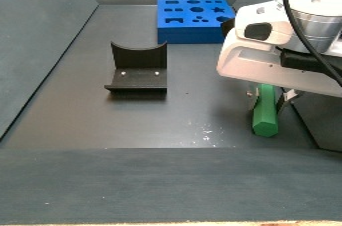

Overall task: Pick up the hexagon object. Move up. Place the hexagon object on the fixture. Regrasp the hexagon object. Move to above the board. Insert the hexagon object.
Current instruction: Pick up the hexagon object, then move up.

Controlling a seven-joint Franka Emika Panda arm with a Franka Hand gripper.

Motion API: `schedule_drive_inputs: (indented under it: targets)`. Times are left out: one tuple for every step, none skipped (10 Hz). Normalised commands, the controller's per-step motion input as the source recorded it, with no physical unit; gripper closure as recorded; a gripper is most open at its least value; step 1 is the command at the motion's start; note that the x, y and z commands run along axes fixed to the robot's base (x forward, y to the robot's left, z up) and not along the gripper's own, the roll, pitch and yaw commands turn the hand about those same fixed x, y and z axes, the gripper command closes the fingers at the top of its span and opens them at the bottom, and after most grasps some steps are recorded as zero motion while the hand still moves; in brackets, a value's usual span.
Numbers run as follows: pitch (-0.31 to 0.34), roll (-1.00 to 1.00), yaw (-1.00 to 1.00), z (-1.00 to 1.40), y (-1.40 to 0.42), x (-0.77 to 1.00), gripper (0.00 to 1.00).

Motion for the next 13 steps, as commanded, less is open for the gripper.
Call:
schedule_drive_inputs:
  targets:
    - [0.0,0.0,0.0,0.0,0.0,0.0,1.0]
    - [0.0,0.0,0.0,0.0,0.0,0.0,1.0]
    - [0.0,0.0,0.0,0.0,0.0,0.0,1.0]
    - [0.0,0.0,0.0,0.0,0.0,0.0,1.0]
    - [0.0,0.0,0.0,0.0,0.0,0.0,1.0]
    - [0.0,0.0,0.0,0.0,0.0,0.0,1.0]
    - [0.0,0.0,0.0,0.0,0.0,0.0,1.0]
    - [0.0,0.0,0.0,0.0,0.0,0.0,1.0]
    - [0.0,0.0,0.0,0.0,0.0,0.0,1.0]
    - [0.0,0.0,0.0,0.0,0.0,0.0,1.0]
    - [0.0,0.0,0.0,0.93,0.0,0.0,1.0]
    - [-0.014,0.0,-0.01,0.94,0.0,0.05,1.0]
    - [0.014,-0.01,-0.02,0.83,-0.01,0.02,1.0]
